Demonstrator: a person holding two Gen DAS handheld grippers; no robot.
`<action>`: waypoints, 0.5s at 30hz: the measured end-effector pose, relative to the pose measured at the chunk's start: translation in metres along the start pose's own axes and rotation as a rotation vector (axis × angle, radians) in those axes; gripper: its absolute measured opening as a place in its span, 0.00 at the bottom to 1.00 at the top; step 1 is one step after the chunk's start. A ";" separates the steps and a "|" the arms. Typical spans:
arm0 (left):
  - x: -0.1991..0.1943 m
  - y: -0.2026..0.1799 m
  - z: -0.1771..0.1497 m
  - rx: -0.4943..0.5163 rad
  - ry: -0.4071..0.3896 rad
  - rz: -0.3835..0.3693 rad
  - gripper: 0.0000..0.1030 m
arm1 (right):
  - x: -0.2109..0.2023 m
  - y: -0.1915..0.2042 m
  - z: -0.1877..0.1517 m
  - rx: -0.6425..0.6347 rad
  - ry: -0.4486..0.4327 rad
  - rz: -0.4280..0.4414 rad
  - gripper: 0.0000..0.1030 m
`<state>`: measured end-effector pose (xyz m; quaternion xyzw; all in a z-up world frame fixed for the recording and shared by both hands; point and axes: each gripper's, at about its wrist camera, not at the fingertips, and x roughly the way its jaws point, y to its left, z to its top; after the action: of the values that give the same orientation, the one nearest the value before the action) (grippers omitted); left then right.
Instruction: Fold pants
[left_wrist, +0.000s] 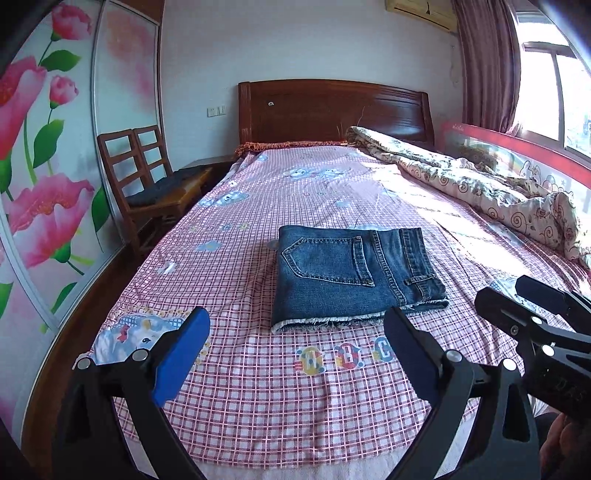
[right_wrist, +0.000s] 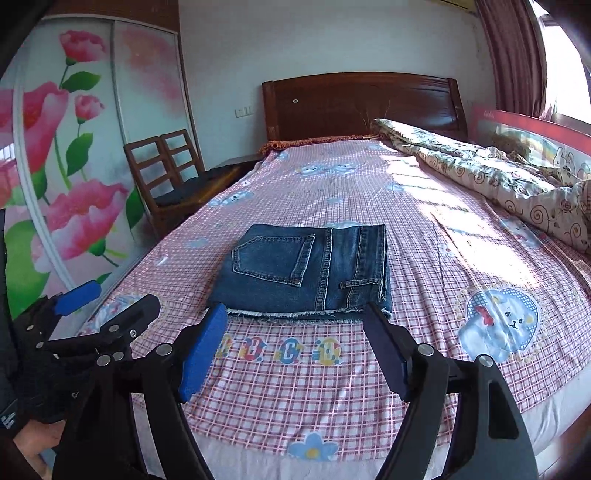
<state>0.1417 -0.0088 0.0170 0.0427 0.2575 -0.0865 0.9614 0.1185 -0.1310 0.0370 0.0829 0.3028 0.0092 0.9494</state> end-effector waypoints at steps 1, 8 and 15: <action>-0.005 0.000 -0.002 0.004 -0.045 -0.006 0.93 | -0.003 0.002 0.000 -0.001 -0.021 0.005 0.73; -0.027 0.004 -0.019 -0.002 -0.271 -0.016 0.96 | -0.017 0.005 0.000 -0.010 -0.126 0.019 0.73; -0.025 0.015 -0.028 -0.064 -0.281 0.001 0.96 | -0.018 0.003 -0.002 -0.007 -0.148 0.005 0.73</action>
<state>0.1099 0.0132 0.0060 -0.0003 0.1231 -0.0830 0.9889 0.1034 -0.1294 0.0463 0.0808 0.2315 0.0064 0.9695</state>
